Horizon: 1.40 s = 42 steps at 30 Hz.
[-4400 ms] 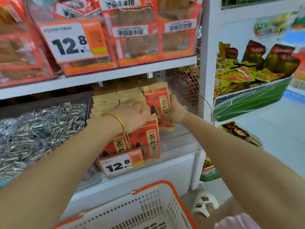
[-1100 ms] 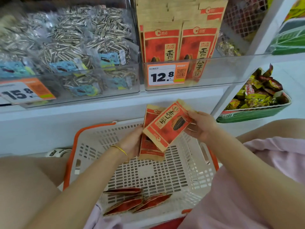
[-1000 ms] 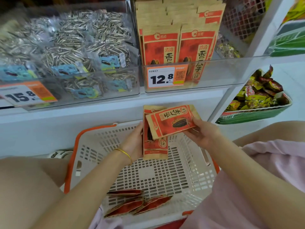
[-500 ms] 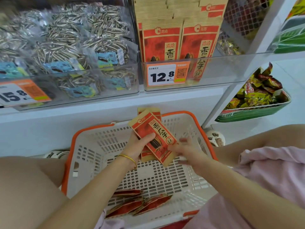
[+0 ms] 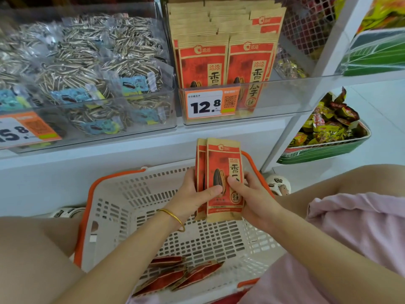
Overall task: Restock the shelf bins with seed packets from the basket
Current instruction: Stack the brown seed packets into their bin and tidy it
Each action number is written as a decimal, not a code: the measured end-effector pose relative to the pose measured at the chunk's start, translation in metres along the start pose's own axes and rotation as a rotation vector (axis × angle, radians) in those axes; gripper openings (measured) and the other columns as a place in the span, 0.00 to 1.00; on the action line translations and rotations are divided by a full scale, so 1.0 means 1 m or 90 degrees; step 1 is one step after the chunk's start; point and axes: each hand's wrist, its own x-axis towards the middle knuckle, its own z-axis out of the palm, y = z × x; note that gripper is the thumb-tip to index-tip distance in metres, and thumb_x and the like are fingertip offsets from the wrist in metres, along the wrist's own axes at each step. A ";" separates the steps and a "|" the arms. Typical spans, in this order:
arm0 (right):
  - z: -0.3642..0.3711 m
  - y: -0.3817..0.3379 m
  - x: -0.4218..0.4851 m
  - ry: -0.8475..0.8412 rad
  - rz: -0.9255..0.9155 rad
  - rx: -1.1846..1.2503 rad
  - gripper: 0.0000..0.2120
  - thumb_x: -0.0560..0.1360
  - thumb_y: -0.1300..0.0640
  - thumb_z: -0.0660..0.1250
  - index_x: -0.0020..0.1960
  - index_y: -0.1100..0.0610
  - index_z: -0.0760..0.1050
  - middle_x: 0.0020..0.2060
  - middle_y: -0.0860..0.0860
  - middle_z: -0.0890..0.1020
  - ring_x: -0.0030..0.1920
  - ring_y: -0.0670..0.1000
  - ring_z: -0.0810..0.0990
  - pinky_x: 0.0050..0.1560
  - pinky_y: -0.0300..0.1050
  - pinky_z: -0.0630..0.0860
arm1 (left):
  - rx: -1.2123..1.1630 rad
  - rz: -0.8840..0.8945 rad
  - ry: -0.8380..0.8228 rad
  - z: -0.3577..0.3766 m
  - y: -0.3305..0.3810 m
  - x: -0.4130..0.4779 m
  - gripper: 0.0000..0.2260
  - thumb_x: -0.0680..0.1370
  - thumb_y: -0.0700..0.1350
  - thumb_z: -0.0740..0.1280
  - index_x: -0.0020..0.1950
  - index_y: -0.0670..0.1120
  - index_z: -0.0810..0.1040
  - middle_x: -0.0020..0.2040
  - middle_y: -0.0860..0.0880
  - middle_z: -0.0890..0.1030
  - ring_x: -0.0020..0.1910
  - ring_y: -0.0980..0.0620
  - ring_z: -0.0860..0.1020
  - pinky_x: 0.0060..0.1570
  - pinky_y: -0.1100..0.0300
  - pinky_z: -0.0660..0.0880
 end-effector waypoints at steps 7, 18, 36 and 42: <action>-0.005 -0.050 -0.038 -0.082 -0.109 -0.025 0.22 0.72 0.55 0.64 0.65 0.57 0.71 0.56 0.59 0.81 0.55 0.59 0.81 0.52 0.53 0.80 | 0.235 0.148 -0.059 0.039 0.067 0.004 0.16 0.74 0.54 0.69 0.57 0.54 0.67 0.52 0.55 0.77 0.50 0.61 0.78 0.48 0.65 0.77; -0.024 -0.254 0.008 0.073 -0.365 -0.102 0.16 0.75 0.60 0.67 0.62 0.60 0.73 0.49 0.57 0.84 0.43 0.55 0.85 0.46 0.54 0.82 | 0.885 0.548 0.273 0.047 0.239 0.070 0.17 0.78 0.50 0.58 0.64 0.45 0.71 0.60 0.46 0.73 0.61 0.45 0.70 0.61 0.49 0.67; -0.015 -0.276 0.106 0.150 -0.299 -0.686 0.30 0.65 0.62 0.77 0.62 0.54 0.67 0.57 0.51 0.78 0.57 0.54 0.78 0.55 0.56 0.78 | 1.101 0.251 0.109 0.042 0.260 0.115 0.27 0.80 0.59 0.40 0.77 0.50 0.48 0.78 0.46 0.52 0.76 0.49 0.51 0.74 0.49 0.53; -0.013 -0.274 0.106 0.091 -0.221 -0.650 0.42 0.62 0.70 0.76 0.68 0.53 0.58 0.59 0.54 0.74 0.57 0.59 0.77 0.45 0.58 0.81 | 1.109 0.248 0.119 0.042 0.260 0.117 0.28 0.80 0.59 0.41 0.77 0.49 0.49 0.78 0.46 0.52 0.76 0.48 0.51 0.74 0.49 0.54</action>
